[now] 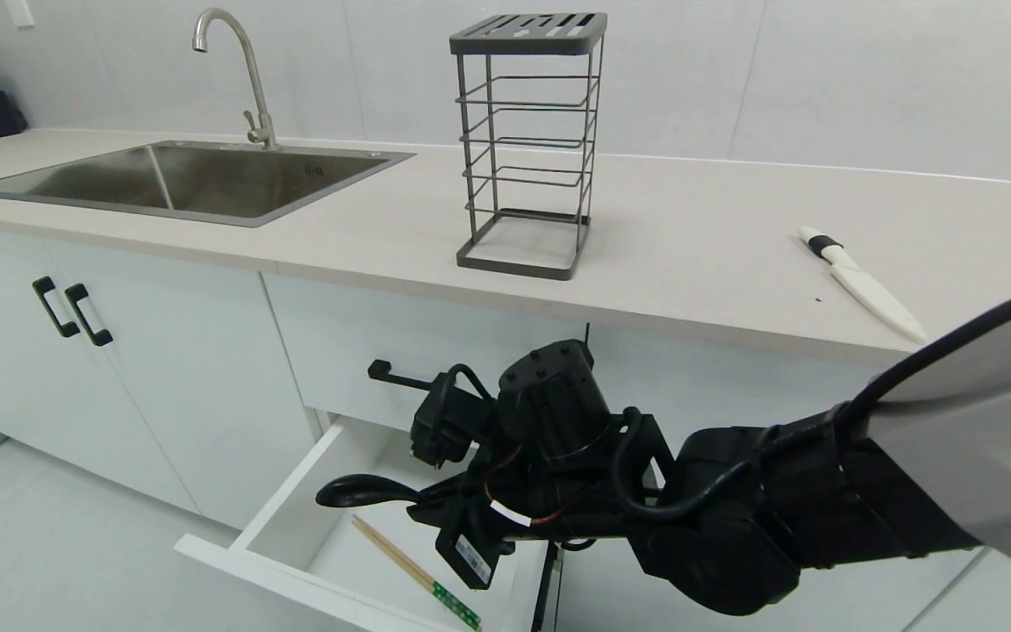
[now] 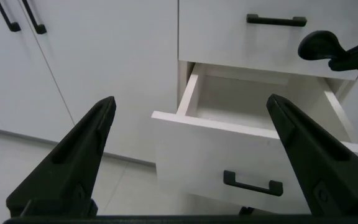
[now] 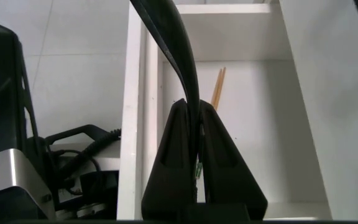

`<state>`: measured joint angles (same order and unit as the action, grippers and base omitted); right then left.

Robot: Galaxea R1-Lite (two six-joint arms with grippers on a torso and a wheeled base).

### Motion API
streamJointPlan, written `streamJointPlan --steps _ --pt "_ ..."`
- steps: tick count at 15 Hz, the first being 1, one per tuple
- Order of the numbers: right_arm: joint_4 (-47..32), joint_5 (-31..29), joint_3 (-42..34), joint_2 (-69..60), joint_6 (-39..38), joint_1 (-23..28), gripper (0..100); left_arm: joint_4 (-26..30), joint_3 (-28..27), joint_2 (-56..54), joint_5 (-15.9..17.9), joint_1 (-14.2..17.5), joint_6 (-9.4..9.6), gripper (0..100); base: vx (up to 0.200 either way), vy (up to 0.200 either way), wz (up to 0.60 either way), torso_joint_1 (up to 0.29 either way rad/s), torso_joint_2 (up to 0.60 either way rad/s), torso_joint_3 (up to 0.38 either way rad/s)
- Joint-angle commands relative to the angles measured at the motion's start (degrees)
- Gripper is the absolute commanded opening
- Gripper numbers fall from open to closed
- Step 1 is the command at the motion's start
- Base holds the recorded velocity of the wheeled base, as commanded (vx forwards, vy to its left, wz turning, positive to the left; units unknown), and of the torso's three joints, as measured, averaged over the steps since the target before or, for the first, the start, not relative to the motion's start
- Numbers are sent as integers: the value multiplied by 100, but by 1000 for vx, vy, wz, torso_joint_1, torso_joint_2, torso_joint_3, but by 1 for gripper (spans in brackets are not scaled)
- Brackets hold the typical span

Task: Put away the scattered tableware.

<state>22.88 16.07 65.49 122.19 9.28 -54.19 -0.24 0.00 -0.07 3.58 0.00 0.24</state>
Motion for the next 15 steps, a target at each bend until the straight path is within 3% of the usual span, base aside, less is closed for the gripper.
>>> streamJointPlan --steps 1,5,15 --pt "-3 2 -1 7 4 -4 0 -2 0 7 2 0 2 100 0 0 0 -110 281 124" --pt "-12 -7 87 7 -5 -4 0 -2 0 7 2 9 2 100 0 0 0 -27 198 58" --pt "-3 10 386 367 -242 13 0 -2 0 7 2 0 2 100 0 0 0 0 8 10"
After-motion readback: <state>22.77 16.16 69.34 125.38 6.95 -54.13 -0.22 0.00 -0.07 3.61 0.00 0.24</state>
